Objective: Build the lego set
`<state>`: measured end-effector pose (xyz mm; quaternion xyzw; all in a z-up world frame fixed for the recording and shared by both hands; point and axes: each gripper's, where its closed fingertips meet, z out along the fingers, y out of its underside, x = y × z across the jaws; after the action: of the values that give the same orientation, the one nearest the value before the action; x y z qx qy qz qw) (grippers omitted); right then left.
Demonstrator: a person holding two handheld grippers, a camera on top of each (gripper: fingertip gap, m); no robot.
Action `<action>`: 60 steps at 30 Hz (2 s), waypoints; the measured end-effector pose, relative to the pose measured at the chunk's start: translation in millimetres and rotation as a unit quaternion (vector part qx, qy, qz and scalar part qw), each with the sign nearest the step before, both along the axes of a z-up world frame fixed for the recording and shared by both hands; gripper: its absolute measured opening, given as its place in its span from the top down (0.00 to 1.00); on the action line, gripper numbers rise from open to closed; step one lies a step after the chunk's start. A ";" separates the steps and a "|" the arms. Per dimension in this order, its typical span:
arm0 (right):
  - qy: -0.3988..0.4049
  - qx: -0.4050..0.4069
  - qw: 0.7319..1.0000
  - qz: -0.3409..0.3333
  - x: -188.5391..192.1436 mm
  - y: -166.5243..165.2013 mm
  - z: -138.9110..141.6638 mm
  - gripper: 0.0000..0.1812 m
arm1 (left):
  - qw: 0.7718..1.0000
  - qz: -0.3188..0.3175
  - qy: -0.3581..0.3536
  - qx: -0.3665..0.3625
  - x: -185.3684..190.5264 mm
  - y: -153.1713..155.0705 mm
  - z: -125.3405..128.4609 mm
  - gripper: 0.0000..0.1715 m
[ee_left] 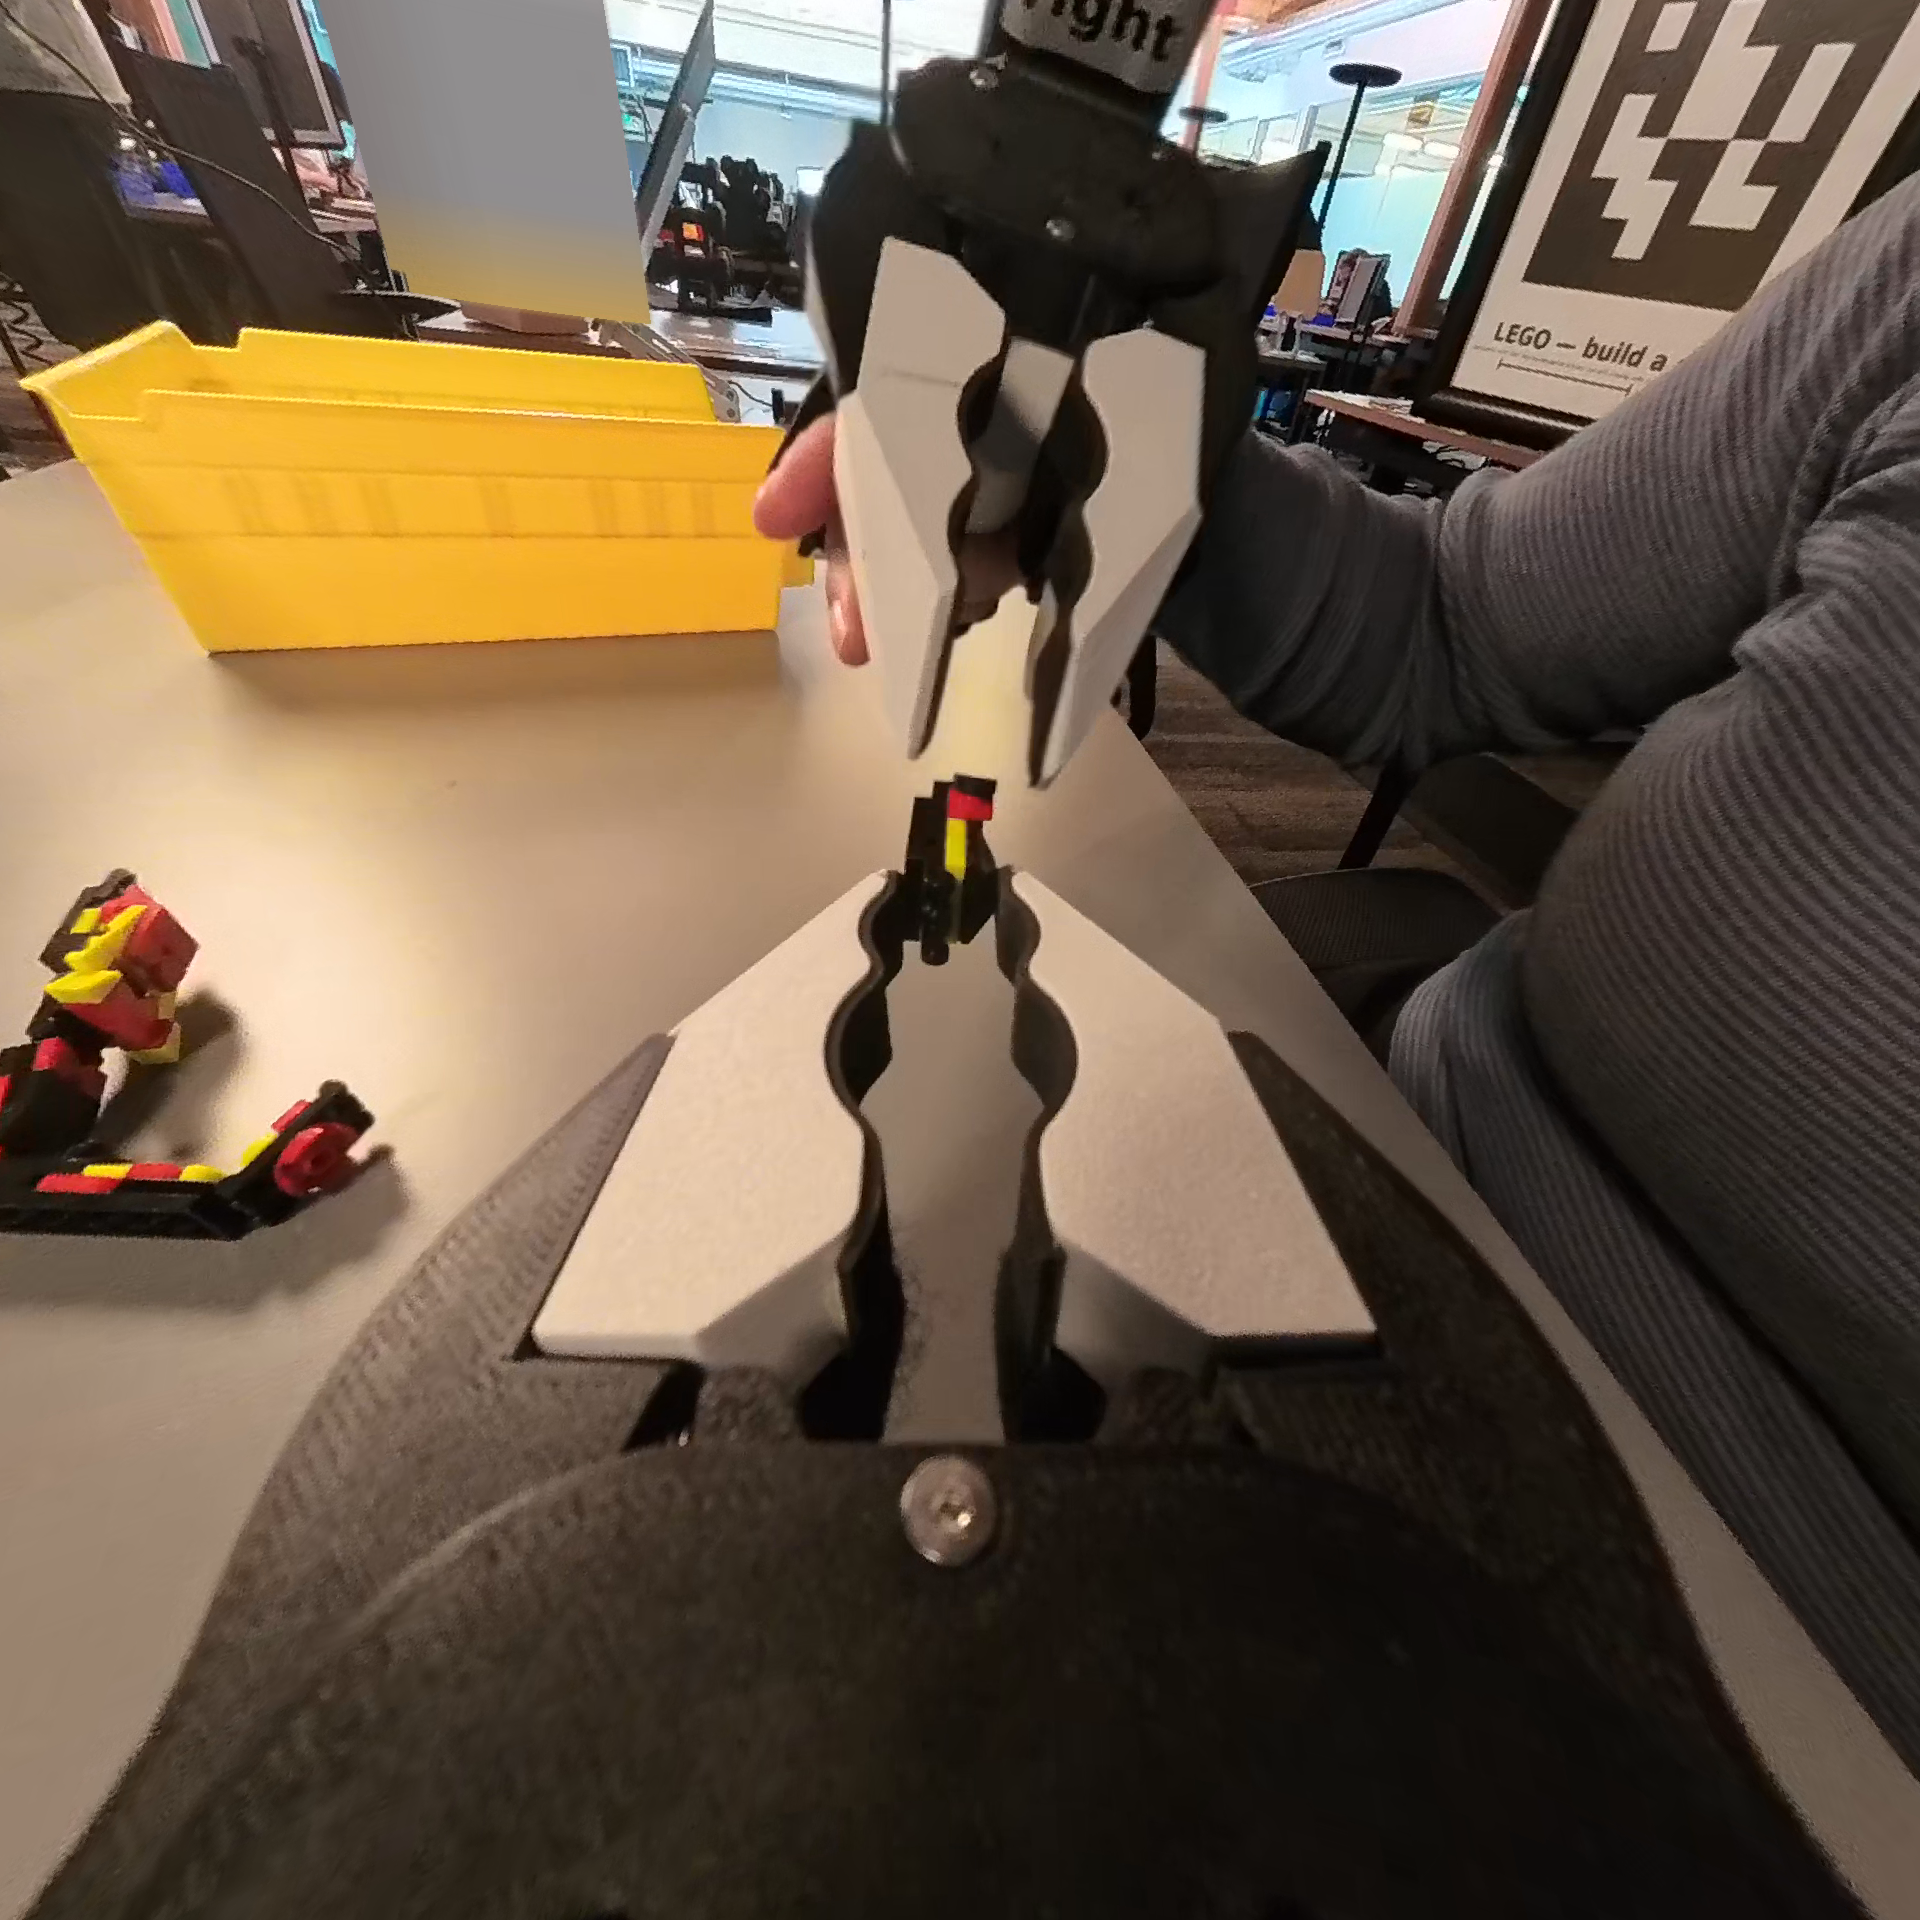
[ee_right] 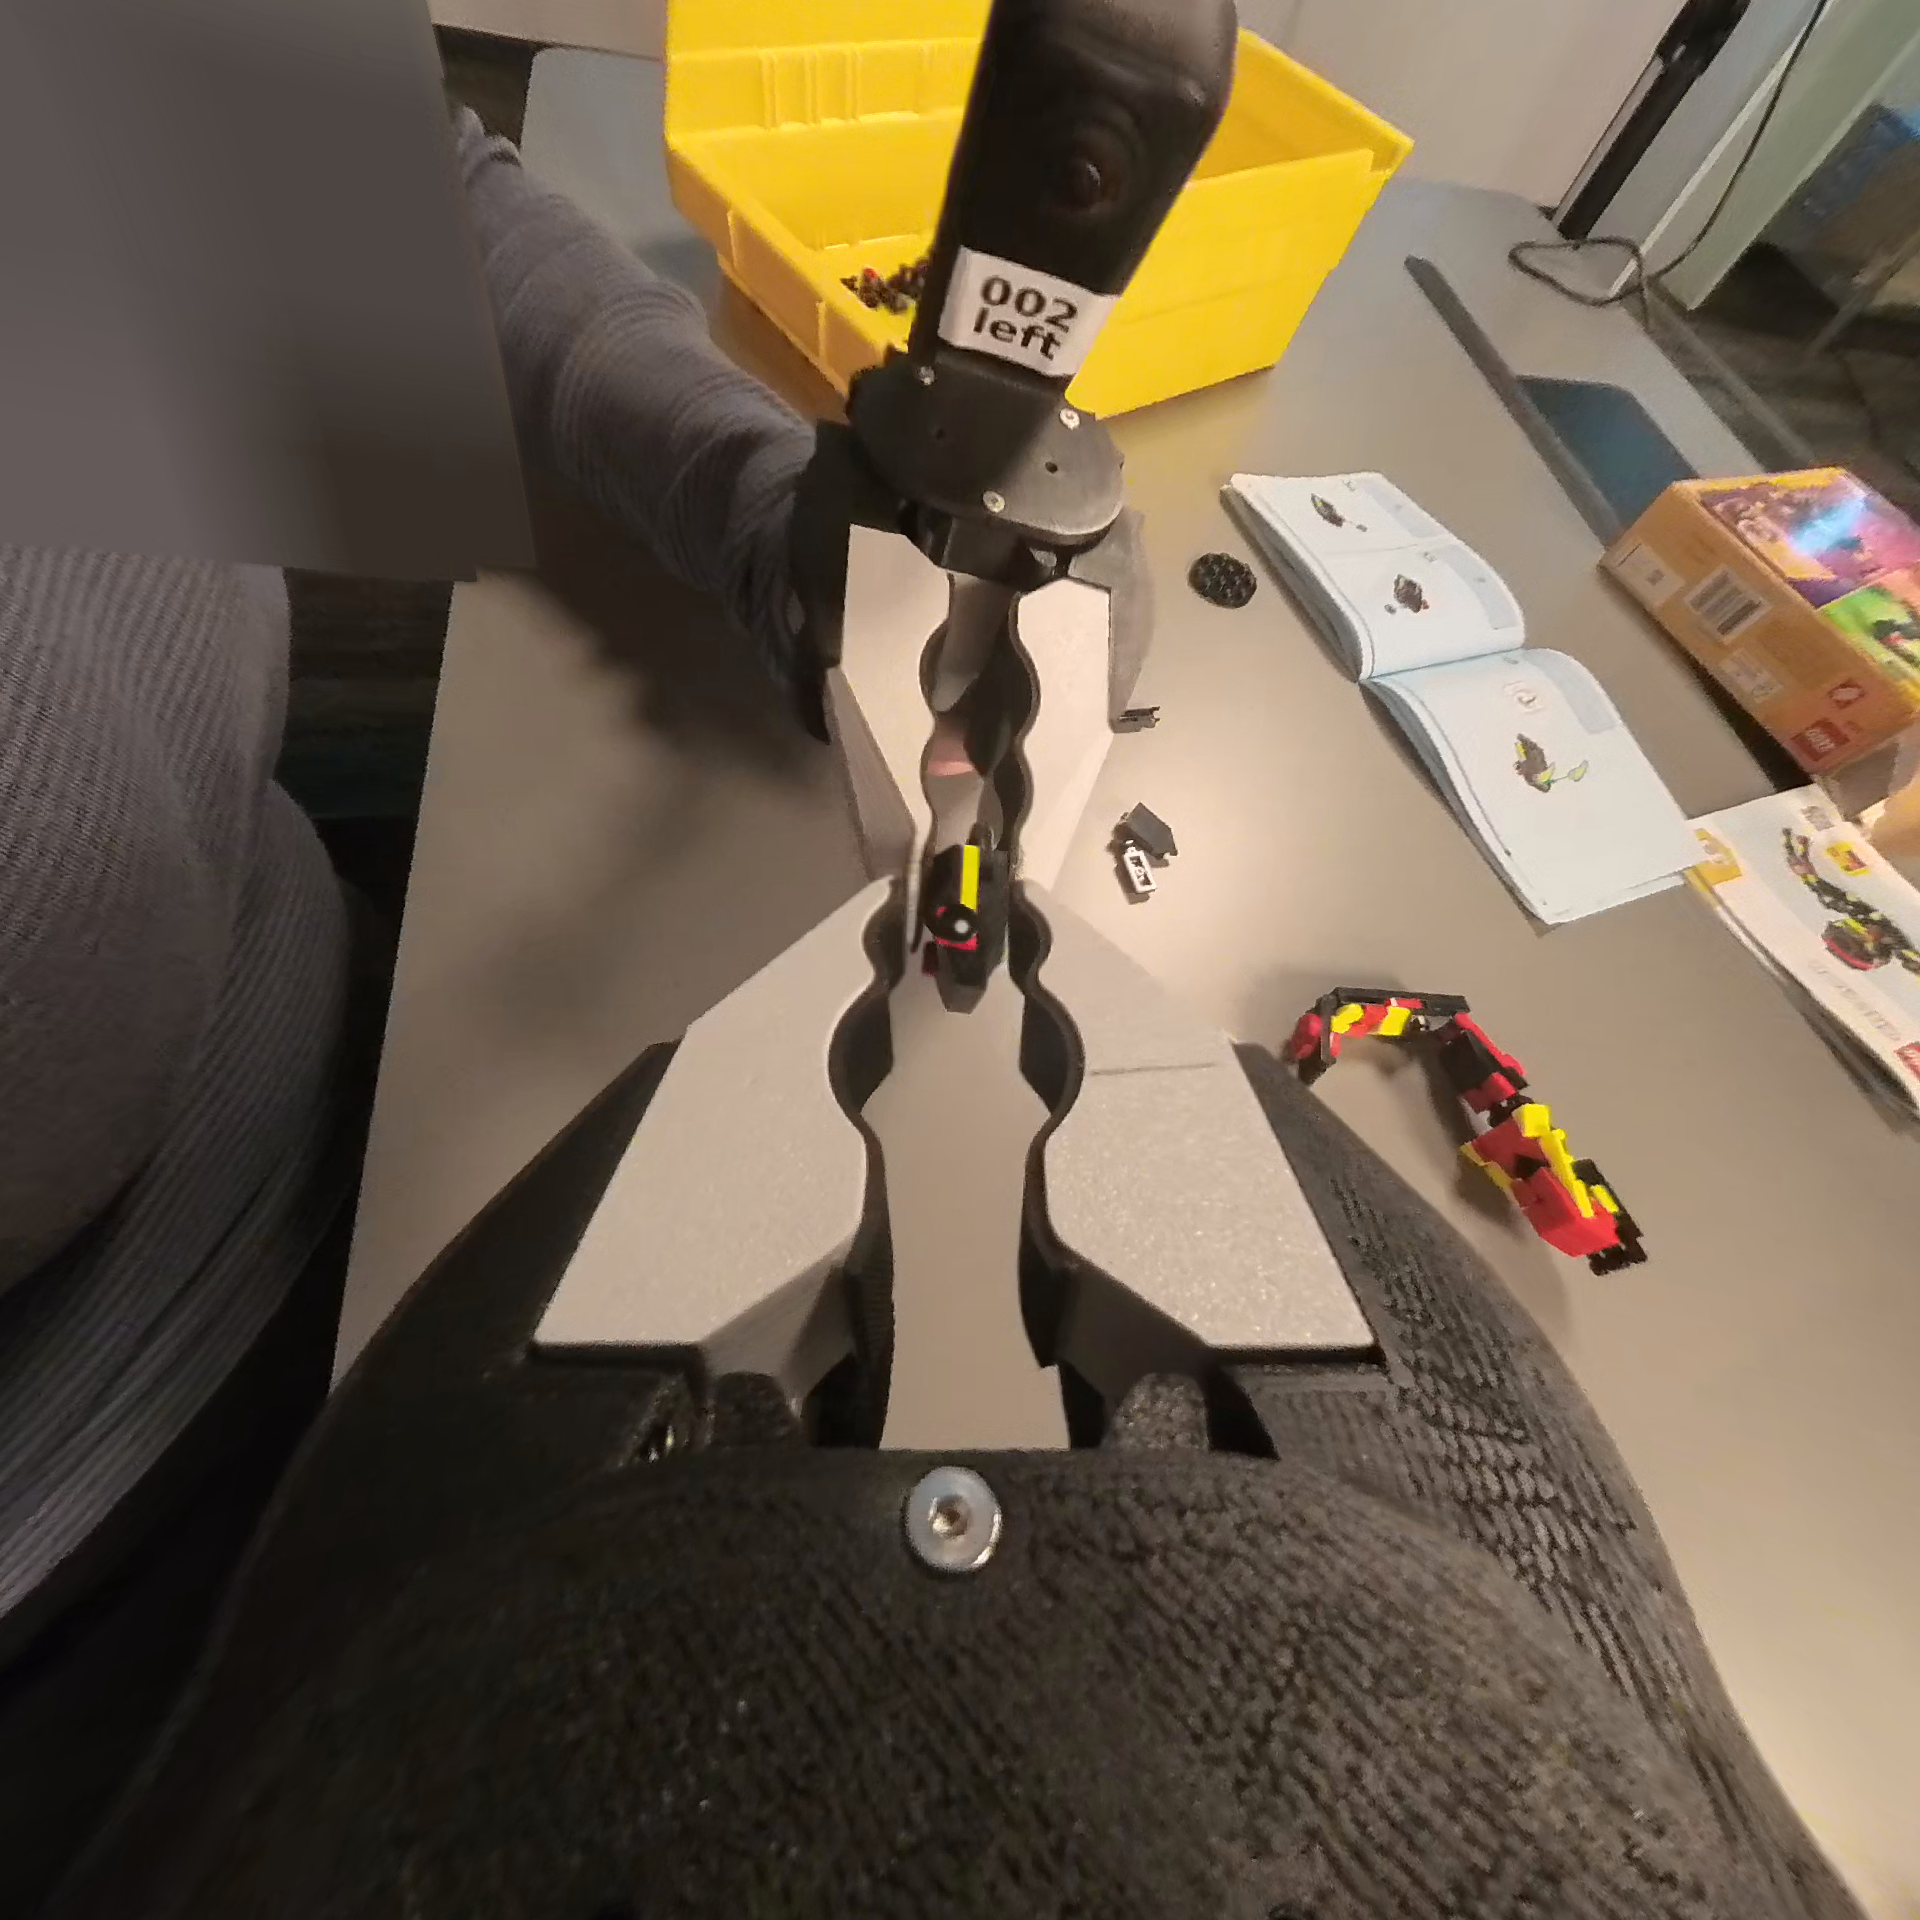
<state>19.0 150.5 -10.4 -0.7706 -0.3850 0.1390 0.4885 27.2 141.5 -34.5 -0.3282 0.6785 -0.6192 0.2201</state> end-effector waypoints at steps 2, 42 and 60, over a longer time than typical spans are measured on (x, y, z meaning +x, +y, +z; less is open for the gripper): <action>-0.016 0.030 0.999 -0.010 1.8 1.3 3.0 0.87 | 1.000 0.005 0.002 -0.005 1.1 2.2 0.4 0.91; -0.342 0.186 0.921 -0.027 6.1 3.7 -17.3 0.99 | 0.999 0.000 0.039 -0.023 2.5 5.1 -4.8 0.92; -0.323 0.202 0.924 -0.040 6.7 7.9 -8.9 0.99 | 0.998 0.002 0.031 -0.063 3.0 8.5 3.7 0.91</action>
<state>25.6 158.5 -19.4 -0.6735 -0.5108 -0.2174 0.4880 30.2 150.0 -30.8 -0.3618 0.6444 -0.6495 0.1788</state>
